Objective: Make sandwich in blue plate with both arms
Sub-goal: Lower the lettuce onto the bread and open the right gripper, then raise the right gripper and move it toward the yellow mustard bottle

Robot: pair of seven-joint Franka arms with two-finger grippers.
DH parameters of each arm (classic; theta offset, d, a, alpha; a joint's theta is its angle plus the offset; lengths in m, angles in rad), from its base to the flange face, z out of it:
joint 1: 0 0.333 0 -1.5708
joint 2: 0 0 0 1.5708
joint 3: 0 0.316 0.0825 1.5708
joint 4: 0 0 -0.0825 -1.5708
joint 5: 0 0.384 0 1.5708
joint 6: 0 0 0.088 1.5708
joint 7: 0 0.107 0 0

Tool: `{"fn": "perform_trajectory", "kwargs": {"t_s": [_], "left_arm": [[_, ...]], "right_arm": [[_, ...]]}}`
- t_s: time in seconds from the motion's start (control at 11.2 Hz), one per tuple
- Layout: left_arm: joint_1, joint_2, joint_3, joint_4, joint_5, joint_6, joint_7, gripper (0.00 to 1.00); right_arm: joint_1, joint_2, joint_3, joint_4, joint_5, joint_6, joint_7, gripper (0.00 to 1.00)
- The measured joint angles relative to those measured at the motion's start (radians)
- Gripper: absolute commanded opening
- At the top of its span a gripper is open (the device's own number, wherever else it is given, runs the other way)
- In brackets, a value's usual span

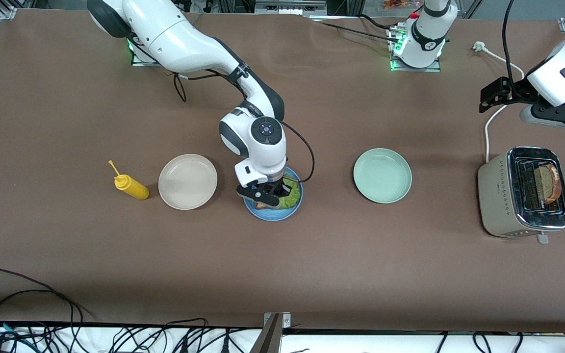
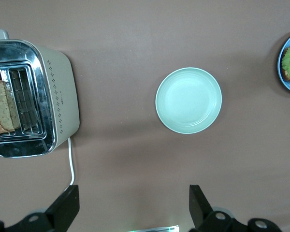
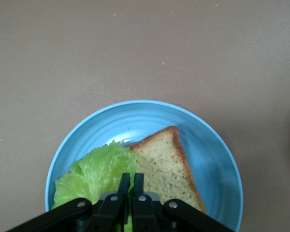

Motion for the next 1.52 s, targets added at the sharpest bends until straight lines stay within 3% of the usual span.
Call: {"fn": "perform_trajectory", "kwargs": {"t_s": [0.09, 0.54, 0.8, 0.98, 1.25, 1.52], "left_arm": [[0.000, 0.000, 0.000, 0.000, 0.000, 0.000, 0.000, 1.00], [0.000, 0.000, 0.000, 0.000, 0.000, 0.000, 0.000, 1.00], [0.000, 0.000, 0.000, 0.000, 0.000, 0.000, 0.000, 1.00], [0.000, 0.000, 0.000, 0.000, 0.000, 0.000, 0.000, 1.00], [0.000, 0.000, 0.000, 0.000, 0.000, 0.001, 0.000, 1.00], [0.000, 0.000, 0.000, 0.000, 0.000, 0.001, 0.000, 1.00]], "right_arm": [[0.000, 0.003, 0.000, 0.000, -0.004, 0.002, 0.000, 1.00], [-0.001, 0.005, -0.003, 0.001, -0.011, 0.011, -0.014, 1.00], [-0.032, -0.009, -0.010, 0.004, -0.013, -0.002, -0.133, 1.00], [-0.075, -0.040, -0.010, 0.008, -0.001, -0.053, -0.271, 1.00], [-0.190, -0.123, -0.013, 0.015, 0.149, -0.167, -0.602, 1.00], [-0.297, -0.191, -0.012, 0.016, 0.185, -0.264, -0.834, 1.00]]}}
